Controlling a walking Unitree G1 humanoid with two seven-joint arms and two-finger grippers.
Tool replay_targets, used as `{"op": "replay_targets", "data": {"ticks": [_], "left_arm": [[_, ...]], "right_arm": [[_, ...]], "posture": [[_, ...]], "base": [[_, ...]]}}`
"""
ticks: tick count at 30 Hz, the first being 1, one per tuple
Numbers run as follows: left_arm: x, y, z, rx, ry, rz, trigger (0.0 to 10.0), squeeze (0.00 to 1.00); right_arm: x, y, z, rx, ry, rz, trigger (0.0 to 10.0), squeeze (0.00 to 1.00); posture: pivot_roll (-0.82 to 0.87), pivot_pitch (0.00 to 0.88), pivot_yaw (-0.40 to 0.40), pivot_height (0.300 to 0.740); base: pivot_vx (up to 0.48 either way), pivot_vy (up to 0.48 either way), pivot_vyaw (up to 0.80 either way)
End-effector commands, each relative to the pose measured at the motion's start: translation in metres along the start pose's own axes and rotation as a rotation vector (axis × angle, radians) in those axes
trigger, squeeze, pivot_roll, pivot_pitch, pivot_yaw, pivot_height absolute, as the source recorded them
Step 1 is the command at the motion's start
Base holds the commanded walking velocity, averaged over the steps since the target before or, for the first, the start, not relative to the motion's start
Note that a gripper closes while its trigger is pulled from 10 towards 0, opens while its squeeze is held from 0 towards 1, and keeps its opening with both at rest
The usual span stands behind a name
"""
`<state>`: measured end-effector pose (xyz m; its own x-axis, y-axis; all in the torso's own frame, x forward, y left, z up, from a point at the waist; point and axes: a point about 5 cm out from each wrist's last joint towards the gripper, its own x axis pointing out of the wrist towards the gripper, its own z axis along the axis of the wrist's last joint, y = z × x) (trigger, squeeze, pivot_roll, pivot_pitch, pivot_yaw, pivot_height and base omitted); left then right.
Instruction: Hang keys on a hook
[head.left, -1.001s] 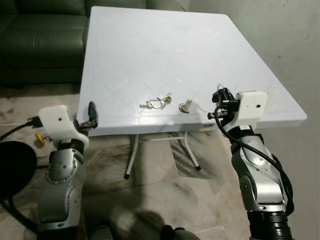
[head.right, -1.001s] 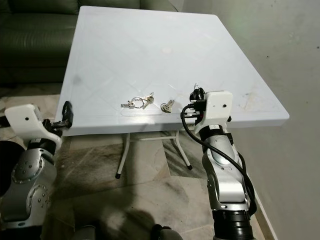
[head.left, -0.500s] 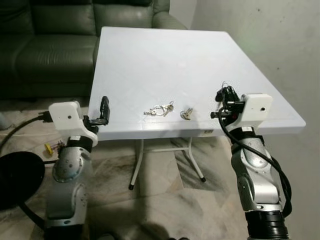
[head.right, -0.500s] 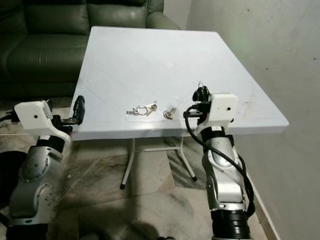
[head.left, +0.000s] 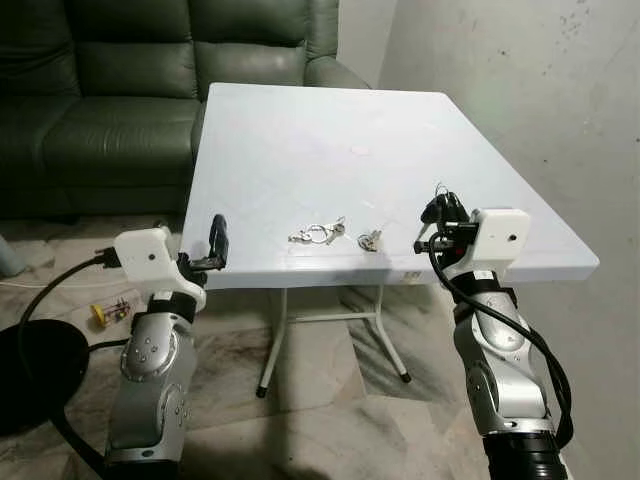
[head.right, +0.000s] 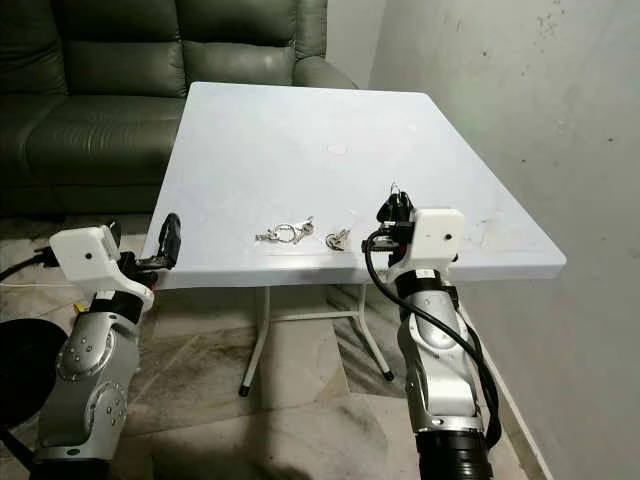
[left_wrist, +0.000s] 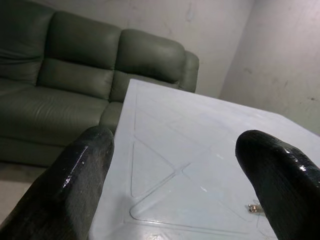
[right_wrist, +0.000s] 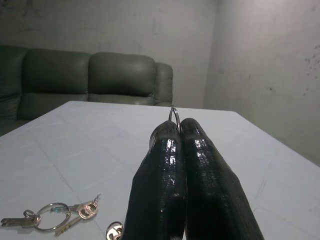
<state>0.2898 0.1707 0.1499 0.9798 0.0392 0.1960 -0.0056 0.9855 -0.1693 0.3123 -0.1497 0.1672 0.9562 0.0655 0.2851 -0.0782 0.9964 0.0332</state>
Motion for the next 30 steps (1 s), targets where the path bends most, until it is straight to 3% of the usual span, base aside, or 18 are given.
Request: {"op": "replay_targets", "data": {"ticks": [1, 16, 30], "left_arm": [[0.002, -0.005, 0.002, -0.001, -0.018, -0.024, 10.0, 0.0], [0.005, -0.011, 0.003, -0.036, -0.044, -0.042, 10.0, 0.0], [0.006, -0.012, -0.001, -0.039, 0.003, -0.062, 10.0, 0.0]], "right_arm": [[-0.001, -0.006, 0.0, -0.015, -0.006, -0.011, 10.0, 0.0], [-0.003, -0.011, -0.002, -0.036, -0.001, -0.02, 10.0, 0.0], [-0.003, -0.017, -0.003, -0.055, 0.035, -0.011, 10.0, 0.0]], "posture": [[0.0, 0.0, -0.088, 0.74], [0.0, 0.0, -0.095, 0.74], [0.0, 0.019, -0.099, 0.74]], "base": [[0.0, 0.0, 0.0], [0.0, 0.0, 0.0], [0.0, 0.0, 0.0]]}}
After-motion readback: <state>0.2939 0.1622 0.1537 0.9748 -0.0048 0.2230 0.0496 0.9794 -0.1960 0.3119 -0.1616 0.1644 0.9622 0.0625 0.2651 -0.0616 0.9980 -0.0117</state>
